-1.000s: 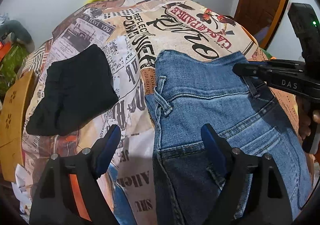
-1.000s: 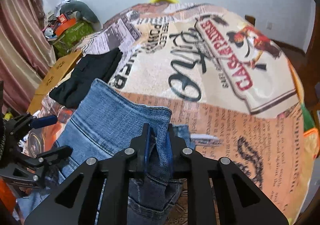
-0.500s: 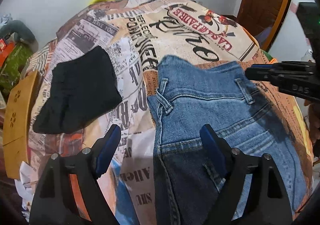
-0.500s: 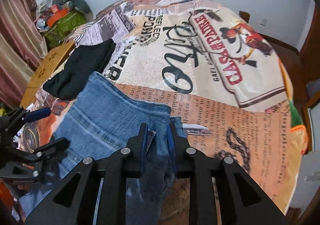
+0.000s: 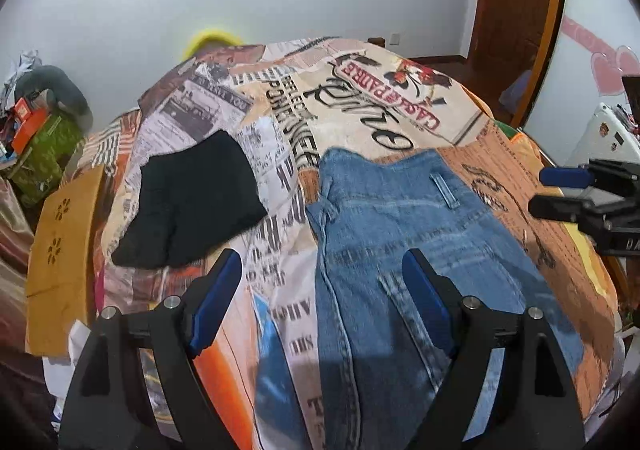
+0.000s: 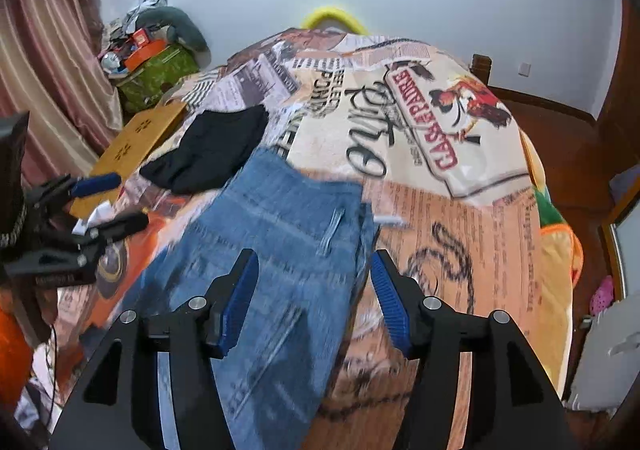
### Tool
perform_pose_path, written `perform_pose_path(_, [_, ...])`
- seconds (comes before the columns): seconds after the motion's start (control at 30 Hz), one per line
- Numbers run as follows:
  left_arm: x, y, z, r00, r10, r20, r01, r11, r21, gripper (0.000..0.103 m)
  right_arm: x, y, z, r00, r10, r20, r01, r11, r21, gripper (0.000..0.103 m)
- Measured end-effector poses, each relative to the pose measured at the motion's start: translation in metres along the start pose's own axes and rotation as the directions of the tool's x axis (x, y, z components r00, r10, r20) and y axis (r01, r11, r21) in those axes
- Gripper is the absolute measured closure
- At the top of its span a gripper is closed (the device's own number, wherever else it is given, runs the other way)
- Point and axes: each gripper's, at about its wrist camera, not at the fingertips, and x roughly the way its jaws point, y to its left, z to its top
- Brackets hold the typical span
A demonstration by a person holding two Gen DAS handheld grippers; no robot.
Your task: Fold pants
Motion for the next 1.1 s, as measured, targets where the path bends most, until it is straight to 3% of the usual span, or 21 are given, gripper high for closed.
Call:
perform_pose_path(0.2, [0.022, -0.004, -0.027, 0.993, -0.045, -0.11, 0.045, 0.999, -0.003, 0.019, 0.02, 0.0, -0.04, 0.995, 0.026, -0.093, -0.022, 0.999, 0.044, 0.049])
perform_pose_path(0.33, [0.049, -0.003, -0.039, 0.974, -0.091, -0.206, 0.085, 0.996, -0.037, 0.019, 0.043, -0.008, -0.059, 0.986, 0.051, -0.156, -0.036, 0.995, 0.094, 0.049])
perform_pose_path(0.47, [0.064, 0.005, -0.037, 0.957, -0.165, -0.237, 0.144, 0.984, -0.105, 0.018, 0.052, -0.025, -0.064, 0.982, 0.109, -0.153, -0.08, 0.98, 0.184, 0.037])
perform_pose_path(0.6, [0.08, 0.018, -0.033, 0.918, -0.281, -0.279, 0.23, 0.952, -0.201, 0.018, 0.065, -0.036, -0.062, 0.97, 0.191, -0.148, -0.151, 0.958, 0.244, 0.036])
perform_pose_path(0.7, [0.096, 0.027, -0.03, 0.866, -0.386, -0.317, 0.306, 0.912, -0.275, 0.018, 0.07, -0.036, -0.057, 0.966, 0.216, -0.143, -0.177, 0.954, 0.244, 0.036])
perform_pose_path(0.73, [0.103, 0.029, -0.029, 0.842, -0.429, -0.327, 0.337, 0.891, -0.303, 0.017, 0.073, -0.036, -0.055, 0.963, 0.229, -0.143, -0.189, 0.95, 0.248, 0.036])
perform_pose_path(0.8, [0.111, 0.03, -0.026, 0.816, -0.471, -0.335, 0.367, 0.87, -0.329, 0.015, 0.079, -0.037, -0.052, 0.957, 0.252, -0.145, -0.21, 0.944, 0.255, 0.035])
perform_pose_path(0.87, [0.118, 0.027, -0.024, 0.807, -0.484, -0.339, 0.377, 0.863, -0.336, 0.011, 0.083, -0.036, -0.049, 0.95, 0.274, -0.147, -0.231, 0.938, 0.259, 0.034])
perform_pose_path(1.1, [0.132, 0.008, -0.011, 0.801, -0.498, -0.332, 0.413, 0.862, -0.296, 0.01, 0.096, -0.034, -0.042, 0.93, 0.335, -0.152, -0.285, 0.917, 0.278, 0.033])
